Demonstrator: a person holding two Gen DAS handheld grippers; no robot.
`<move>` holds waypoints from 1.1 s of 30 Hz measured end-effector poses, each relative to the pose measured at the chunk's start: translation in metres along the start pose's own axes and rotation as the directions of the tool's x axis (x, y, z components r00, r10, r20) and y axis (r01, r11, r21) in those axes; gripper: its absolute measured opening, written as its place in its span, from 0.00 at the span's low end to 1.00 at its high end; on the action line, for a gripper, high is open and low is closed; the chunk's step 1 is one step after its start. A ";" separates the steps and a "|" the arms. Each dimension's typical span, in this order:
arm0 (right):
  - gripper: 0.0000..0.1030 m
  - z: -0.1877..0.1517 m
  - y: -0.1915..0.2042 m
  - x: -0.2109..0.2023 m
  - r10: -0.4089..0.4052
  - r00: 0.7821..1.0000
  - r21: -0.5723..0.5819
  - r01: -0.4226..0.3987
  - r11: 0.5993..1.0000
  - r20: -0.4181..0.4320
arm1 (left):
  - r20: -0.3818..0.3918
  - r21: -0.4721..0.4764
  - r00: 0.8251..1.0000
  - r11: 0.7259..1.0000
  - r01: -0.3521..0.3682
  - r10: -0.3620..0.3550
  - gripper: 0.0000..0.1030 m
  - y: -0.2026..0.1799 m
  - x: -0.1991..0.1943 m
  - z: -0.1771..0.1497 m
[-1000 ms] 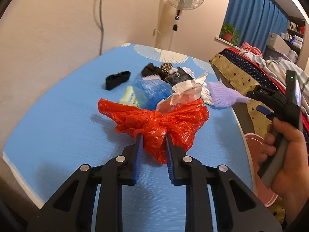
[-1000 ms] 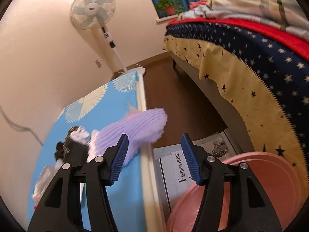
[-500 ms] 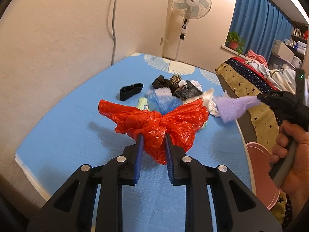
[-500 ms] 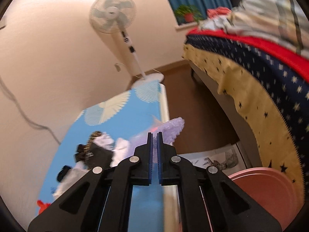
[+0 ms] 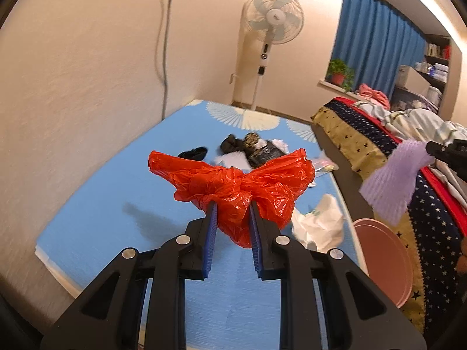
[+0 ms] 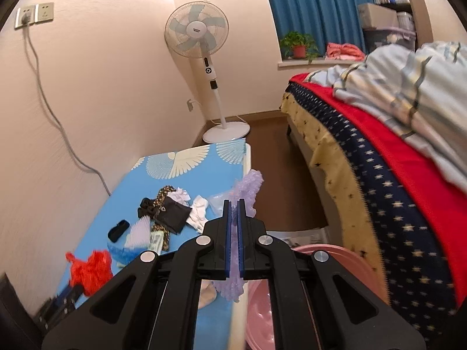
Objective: Collect trash
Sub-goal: 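Carry the red bag and lilac sleeve to the pink bin and release both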
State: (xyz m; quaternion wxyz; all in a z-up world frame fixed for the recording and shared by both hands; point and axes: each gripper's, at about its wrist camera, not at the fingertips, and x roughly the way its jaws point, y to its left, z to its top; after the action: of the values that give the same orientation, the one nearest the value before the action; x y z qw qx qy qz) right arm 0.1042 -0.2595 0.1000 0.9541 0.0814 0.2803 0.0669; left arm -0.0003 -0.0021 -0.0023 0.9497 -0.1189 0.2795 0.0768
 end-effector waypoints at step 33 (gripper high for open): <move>0.04 -0.035 -0.078 -0.054 -0.327 0.945 0.018 0.326 0.945 0.009 | -0.159 0.322 0.890 0.830 0.455 -0.427 0.21 -0.178 0.030 -0.045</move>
State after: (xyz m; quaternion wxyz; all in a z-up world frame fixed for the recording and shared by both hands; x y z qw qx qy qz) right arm 0.0463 -0.3411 0.0838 0.9530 0.0420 0.2848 -0.0948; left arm 0.0398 -0.1832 -0.0232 0.9353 -0.0123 0.2913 -0.2003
